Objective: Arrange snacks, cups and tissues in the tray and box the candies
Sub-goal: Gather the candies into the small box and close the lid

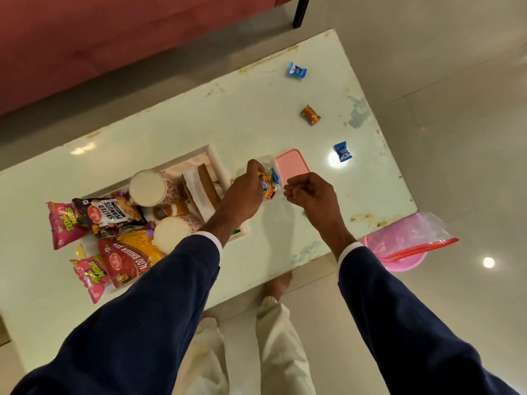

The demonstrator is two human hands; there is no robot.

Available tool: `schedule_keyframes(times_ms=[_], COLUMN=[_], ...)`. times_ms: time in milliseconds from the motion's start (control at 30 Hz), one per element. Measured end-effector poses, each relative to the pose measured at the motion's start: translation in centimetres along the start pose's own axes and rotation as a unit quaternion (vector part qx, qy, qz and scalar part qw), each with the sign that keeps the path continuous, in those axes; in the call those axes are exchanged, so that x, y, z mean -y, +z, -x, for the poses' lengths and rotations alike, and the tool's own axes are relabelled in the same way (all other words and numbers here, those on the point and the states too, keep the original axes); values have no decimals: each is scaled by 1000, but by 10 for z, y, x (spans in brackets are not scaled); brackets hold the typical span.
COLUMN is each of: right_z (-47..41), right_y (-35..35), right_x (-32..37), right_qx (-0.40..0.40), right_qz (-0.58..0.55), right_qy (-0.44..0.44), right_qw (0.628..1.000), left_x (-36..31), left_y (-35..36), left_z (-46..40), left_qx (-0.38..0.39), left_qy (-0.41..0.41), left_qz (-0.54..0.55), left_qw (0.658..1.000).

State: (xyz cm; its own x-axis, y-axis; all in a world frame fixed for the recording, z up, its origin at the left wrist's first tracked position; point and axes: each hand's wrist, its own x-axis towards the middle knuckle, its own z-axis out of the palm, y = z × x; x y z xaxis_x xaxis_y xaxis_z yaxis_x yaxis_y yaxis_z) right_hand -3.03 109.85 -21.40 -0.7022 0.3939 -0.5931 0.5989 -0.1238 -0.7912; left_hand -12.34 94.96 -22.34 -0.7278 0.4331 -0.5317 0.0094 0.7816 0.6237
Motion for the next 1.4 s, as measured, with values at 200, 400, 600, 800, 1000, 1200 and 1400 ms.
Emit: schedule_keyframes(times_ms=[200,400,600,800,1000,1200,1400], right_z=[7,13,14,6,-5,22,-5], right_y=[-15,-40,-53,-43,-37,-25,-65], right_x=[-17,-32,-60,-75,-63,-30,-11], right_qx=[-7,-51,-56,-22,24,52,26], right_qz=[28,137,345,491,373,177,188], right_qy=[24,15,-31,-72,-48,-76,-22], right_qw=[999,989,936,868,926,980,982], left_x=[-3,-1,0,7,4,-10,-13], left_y=[7,7,24,58,76,67,46], left_z=[2,16,33,43,52,52,46], left_qx=[-45,-58,-25,44,63,12,-95], left_qy=[-4,1,83,46,-96,-102,-96], left_qz=[97,62,47,44,207,328,297], left_qw=[994,996,995,997,972,939,945])
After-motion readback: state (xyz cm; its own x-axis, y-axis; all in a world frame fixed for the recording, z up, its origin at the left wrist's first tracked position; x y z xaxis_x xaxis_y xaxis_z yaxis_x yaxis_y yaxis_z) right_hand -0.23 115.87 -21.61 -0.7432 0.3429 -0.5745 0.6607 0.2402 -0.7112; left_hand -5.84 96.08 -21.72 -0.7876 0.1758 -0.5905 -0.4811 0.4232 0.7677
